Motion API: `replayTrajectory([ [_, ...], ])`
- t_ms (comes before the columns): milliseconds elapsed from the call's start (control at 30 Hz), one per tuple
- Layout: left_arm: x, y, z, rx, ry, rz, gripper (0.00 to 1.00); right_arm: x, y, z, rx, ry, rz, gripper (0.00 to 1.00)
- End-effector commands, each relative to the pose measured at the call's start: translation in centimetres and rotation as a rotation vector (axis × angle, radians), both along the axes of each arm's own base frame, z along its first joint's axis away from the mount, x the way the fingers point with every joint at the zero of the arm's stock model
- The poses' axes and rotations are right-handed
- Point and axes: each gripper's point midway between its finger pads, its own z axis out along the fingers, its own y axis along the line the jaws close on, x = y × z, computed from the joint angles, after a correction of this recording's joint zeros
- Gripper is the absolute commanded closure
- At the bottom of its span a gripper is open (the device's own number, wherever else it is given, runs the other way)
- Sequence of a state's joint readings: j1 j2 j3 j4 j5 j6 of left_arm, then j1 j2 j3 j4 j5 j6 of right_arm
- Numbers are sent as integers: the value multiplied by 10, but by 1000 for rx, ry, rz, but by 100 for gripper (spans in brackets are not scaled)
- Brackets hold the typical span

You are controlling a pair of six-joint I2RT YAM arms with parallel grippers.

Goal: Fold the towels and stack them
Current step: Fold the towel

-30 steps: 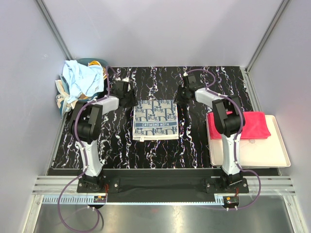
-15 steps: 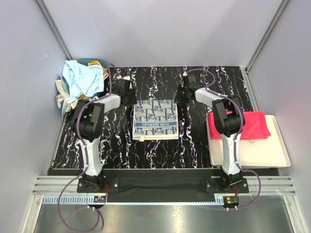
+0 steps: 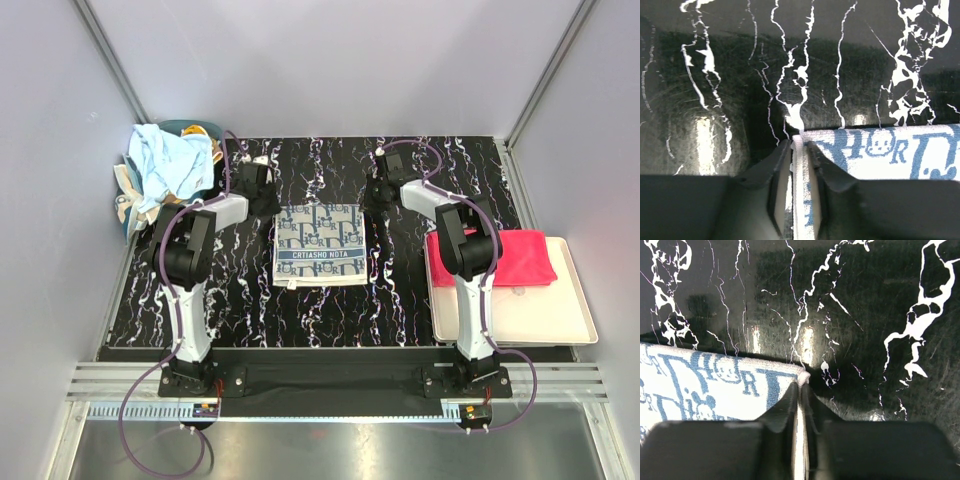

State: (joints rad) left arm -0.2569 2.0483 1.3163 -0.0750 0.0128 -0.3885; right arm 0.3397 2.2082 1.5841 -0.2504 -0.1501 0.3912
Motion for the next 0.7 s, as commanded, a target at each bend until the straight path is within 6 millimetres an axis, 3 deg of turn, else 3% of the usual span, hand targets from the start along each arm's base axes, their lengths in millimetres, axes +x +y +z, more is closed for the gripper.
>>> replayTrajectory([
  [0, 0, -8, -9, -23, 10, -38, 80, 8, 2, -2, -18, -25, 14, 92],
  [133, 6, -13, 8, -59, -46, -48, 96, 13, 0, 6, -26, -53, 11, 98],
  [233, 14, -14, 27, -105, -102, -41, 100, 18, 0, 18, -30, -87, 16, 100],
  [433, 25, -15, 77, -173, -228, -28, 100, 24, -1, 51, -19, -185, 15, 100],
  [467, 25, -12, 82, -174, -242, -19, 100, 27, -1, 65, -7, -224, 11, 100],
  [533, 19, -10, 91, -178, -271, -9, 100, 23, -2, 69, -2, -238, 6, 100],
  [567, 20, -8, 97, -185, -293, -2, 100, 24, -2, 83, 11, -274, 4, 100],
  [600, 15, -6, 93, -181, -286, 1, 100, 20, -2, 82, 12, -274, 7, 100],
  [667, 13, -5, 105, -190, -319, 4, 100, 19, -3, 96, 27, -304, 5, 100],
])
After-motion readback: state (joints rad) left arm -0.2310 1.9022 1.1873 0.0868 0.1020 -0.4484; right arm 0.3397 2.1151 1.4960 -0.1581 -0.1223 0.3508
